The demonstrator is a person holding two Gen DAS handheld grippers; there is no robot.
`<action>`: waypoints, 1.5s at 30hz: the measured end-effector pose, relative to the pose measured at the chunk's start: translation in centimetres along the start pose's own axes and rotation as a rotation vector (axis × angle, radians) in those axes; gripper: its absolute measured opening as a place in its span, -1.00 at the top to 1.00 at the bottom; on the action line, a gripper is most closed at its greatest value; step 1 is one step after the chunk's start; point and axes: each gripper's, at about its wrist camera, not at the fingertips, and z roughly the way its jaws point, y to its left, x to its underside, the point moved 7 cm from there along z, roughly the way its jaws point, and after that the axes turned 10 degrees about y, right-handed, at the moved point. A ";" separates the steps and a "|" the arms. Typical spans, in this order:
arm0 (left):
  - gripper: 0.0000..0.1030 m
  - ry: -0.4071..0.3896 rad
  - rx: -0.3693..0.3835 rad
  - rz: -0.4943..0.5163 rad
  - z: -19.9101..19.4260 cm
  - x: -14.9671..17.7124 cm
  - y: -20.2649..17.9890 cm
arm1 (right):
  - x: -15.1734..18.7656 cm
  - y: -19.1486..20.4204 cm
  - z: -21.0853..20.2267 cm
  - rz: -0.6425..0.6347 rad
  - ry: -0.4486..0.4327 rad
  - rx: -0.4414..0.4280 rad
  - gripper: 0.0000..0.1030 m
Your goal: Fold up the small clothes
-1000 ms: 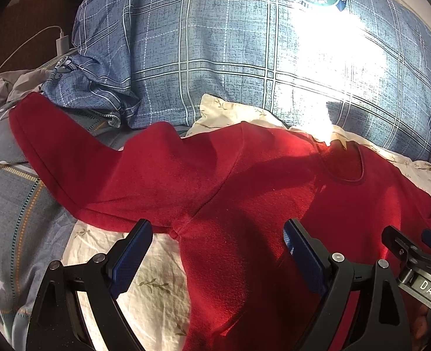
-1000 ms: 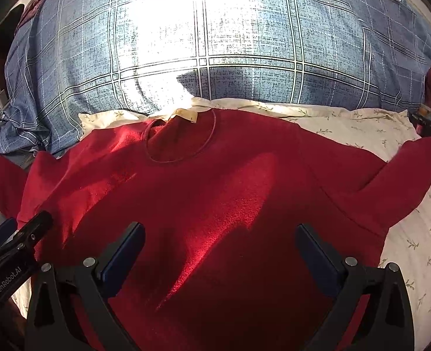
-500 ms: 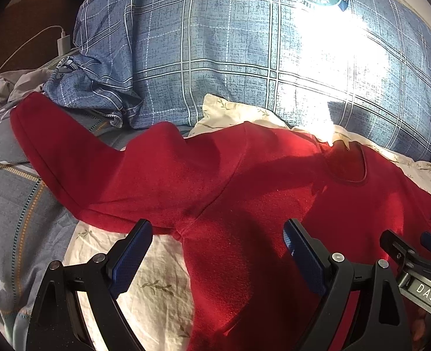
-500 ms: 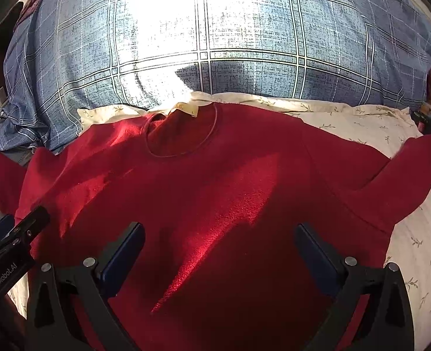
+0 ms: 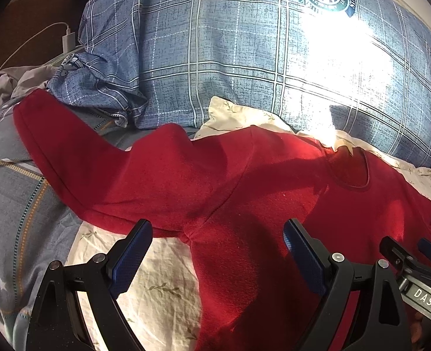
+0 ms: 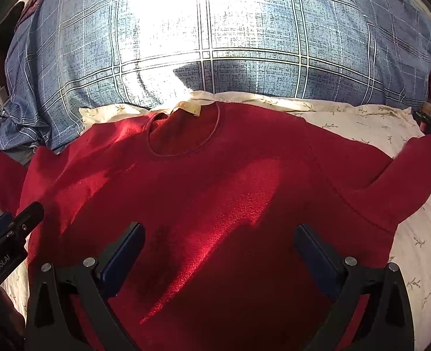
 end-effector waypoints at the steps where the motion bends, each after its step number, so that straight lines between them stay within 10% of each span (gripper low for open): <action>1: -0.78 0.000 0.000 0.000 0.0 0.0 0.0 | 0.0 0.0 -0.1 0.001 -0.001 0.001 -0.97; 38: -0.77 -0.005 -0.029 -0.040 -0.1 -0.4 2.0 | -0.2 1.4 -0.5 -0.052 -0.012 -0.024 -0.98; 45: -0.76 -0.058 -0.194 -0.127 -1.9 -2.8 7.3 | -0.2 2.4 -0.9 -0.090 -0.013 -0.046 -0.98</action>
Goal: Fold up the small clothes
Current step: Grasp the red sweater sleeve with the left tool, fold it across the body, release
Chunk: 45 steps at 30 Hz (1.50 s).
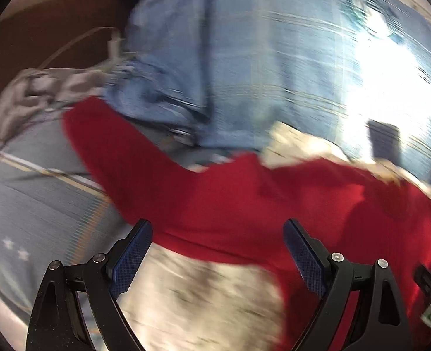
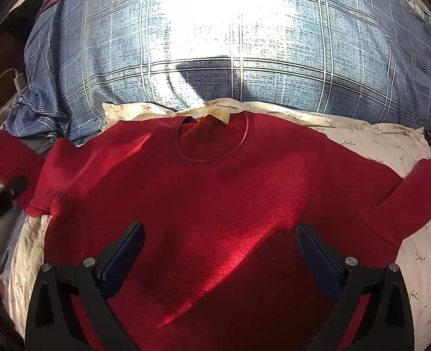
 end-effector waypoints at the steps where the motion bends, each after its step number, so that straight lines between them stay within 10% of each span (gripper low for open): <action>1: -0.76 -0.002 -0.017 -0.023 0.1 -0.5 1.0 | 0.0 0.2 0.0 -0.006 0.003 -0.006 -0.98; 11: -0.75 -0.009 -0.357 -0.173 3.7 -7.7 11.0 | 0.6 0.9 1.4 -0.017 0.052 -0.036 -0.98; 19: -0.35 0.026 -0.448 -0.155 9.5 -9.8 12.2 | 0.6 0.9 1.3 -0.028 0.055 -0.046 -0.99; 24: 0.85 0.027 -0.356 -0.168 10.8 -10.8 12.3 | 0.8 0.4 1.3 -0.019 0.052 -0.039 -0.99; 30: 0.86 -0.061 -0.143 -0.129 6.0 -10.6 8.5 | 1.1 -0.7 1.2 0.014 0.053 -0.043 -0.99; 36: 0.86 -0.152 0.105 0.081 -1.1 -7.7 -3.2 | 1.2 -2.2 0.3 0.052 0.036 -0.052 -0.99; 45: 0.86 -0.030 0.311 0.255 0.3 -1.8 -17.4 | 1.4 -9.2 -1.8 0.160 -0.013 0.000 -0.99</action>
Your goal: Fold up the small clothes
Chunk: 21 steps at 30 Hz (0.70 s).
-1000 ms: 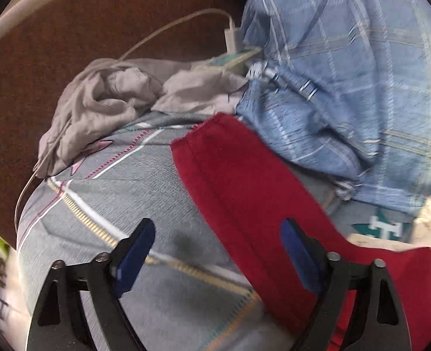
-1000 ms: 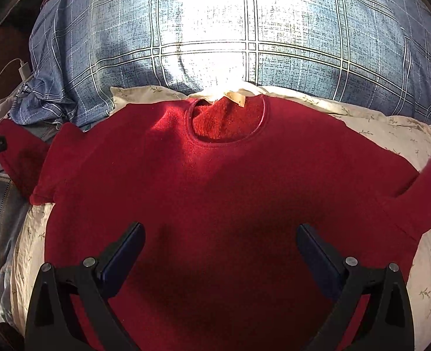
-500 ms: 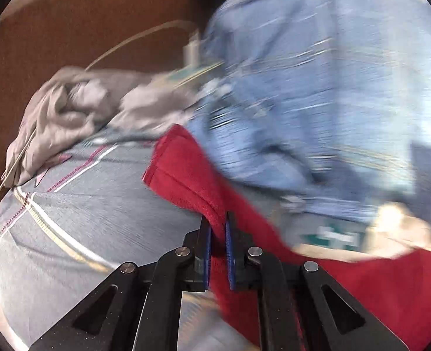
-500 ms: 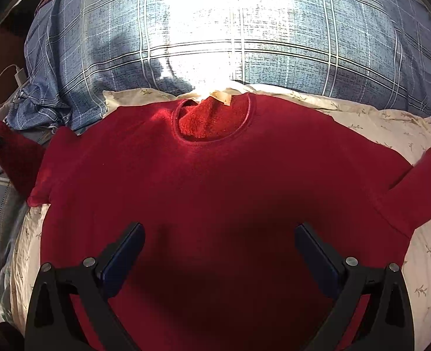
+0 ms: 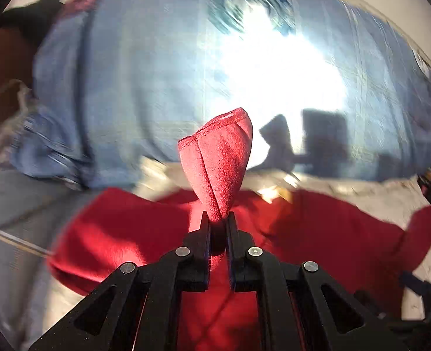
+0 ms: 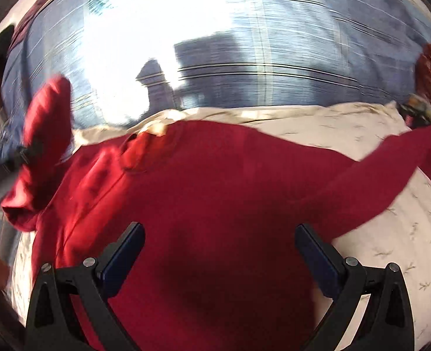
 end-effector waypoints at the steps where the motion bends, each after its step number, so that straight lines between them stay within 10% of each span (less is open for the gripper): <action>1: 0.86 0.021 0.009 0.009 1.0 0.4 -0.8 | 0.0 -1.1 0.0 0.021 0.000 -0.004 -0.98; 9: 0.38 0.163 0.059 0.106 5.0 2.2 -3.7 | -0.5 -3.7 -0.7 0.082 -0.016 -0.053 -0.97; 13: -0.19 0.068 0.067 0.070 -0.1 1.3 0.1 | -1.7 -2.4 -0.7 0.048 -0.022 -0.103 -0.97; 21: -0.26 -0.090 -0.168 -0.048 -5.4 0.6 10.6 | -2.9 2.4 2.8 -0.084 0.039 -0.168 -0.52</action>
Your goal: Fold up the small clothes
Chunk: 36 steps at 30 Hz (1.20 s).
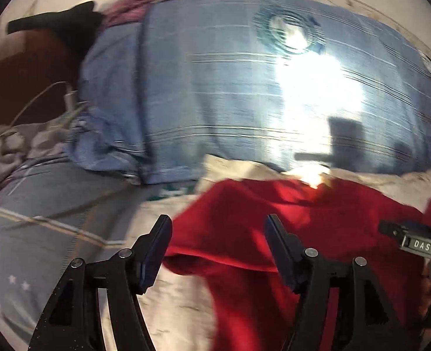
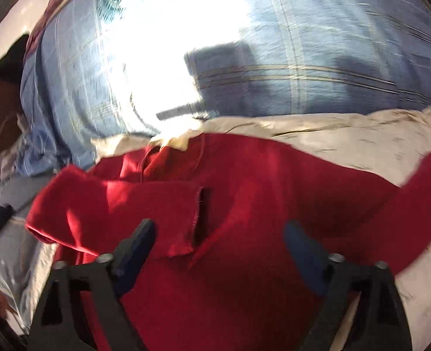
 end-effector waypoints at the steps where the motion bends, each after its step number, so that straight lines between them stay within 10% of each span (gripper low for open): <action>1: -0.26 -0.007 -0.029 -0.027 0.4 0.1 1.2 | -0.3 0.5 1.3 -0.019 0.029 -0.002 -0.35; 5: -0.26 0.014 -0.059 -0.116 2.0 0.5 4.4 | -1.2 1.4 4.7 -0.042 0.078 0.015 -0.11; 8: -0.26 0.014 -0.059 -0.172 3.3 0.3 5.5 | -1.9 2.9 5.2 -0.112 0.047 0.018 0.84; 11: -0.26 0.021 -0.066 -0.217 3.9 0.7 6.4 | -2.0 3.5 3.7 -0.143 0.007 0.038 0.92; 17: -0.26 0.030 -0.012 -0.242 4.3 0.7 7.1 | -2.4 -0.2 -2.5 -0.092 -0.121 0.110 0.91; 25: -0.26 0.102 -0.009 -0.176 6.1 1.5 5.6 | -2.2 -6.5 -0.5 0.004 0.019 0.298 0.73; 29: -0.26 0.143 -0.014 -0.134 6.8 1.8 4.9 | -2.6 -2.6 -2.3 -0.010 -0.060 0.131 0.02; 36: -0.26 0.245 -0.085 -0.046 10.1 2.8 3.9 | -4.2 12.6 2.0 -0.358 0.028 -0.206 0.00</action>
